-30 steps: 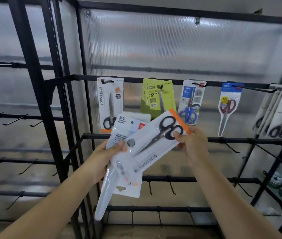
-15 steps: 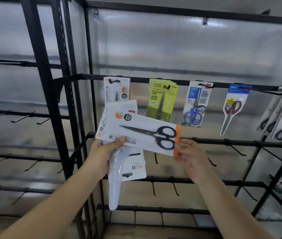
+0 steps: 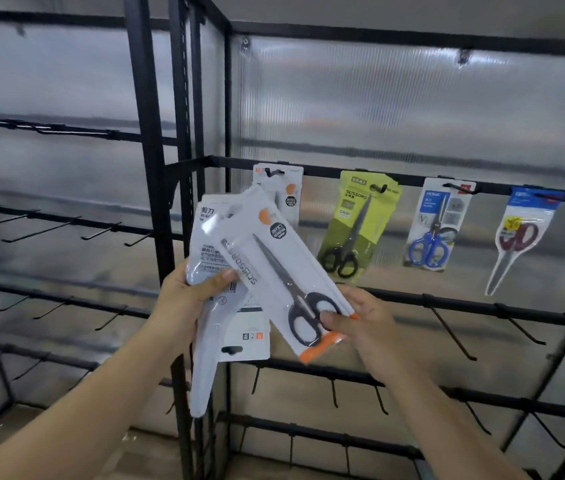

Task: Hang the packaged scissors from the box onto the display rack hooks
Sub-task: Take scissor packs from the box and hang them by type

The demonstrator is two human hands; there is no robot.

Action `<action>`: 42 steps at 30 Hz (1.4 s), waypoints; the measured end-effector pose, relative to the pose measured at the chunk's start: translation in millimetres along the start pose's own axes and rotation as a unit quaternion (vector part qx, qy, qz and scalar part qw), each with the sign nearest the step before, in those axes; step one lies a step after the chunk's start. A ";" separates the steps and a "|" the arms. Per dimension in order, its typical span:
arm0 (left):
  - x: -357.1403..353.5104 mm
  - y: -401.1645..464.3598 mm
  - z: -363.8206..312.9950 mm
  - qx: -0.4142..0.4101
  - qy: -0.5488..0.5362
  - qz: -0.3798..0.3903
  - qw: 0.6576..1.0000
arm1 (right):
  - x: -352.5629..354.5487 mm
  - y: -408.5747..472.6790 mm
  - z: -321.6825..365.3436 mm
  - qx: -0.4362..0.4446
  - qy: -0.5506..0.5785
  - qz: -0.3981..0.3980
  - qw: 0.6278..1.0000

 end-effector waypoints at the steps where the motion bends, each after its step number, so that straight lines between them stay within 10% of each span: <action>1: 6.2 -0.4 -0.7 0.001 -0.007 -0.015 1.000 | -3.6 1.1 1.2 0.008 0.021 -0.019 1.000; 42: 38.2 -20.7 -3.6 0.001 -0.021 -0.111 0.994 | -45.8 -8.3 61.0 0.051 0.201 -0.115 0.971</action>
Point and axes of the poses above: each hand's wrist, its own y-axis towards the middle knuckle, its own x-axis out of the back of the hand, z = x × y, the point moved 10 cm from there along y, towards the middle knuckle, and after that the axes turned 11 degrees about x, right-handed, at the moved point
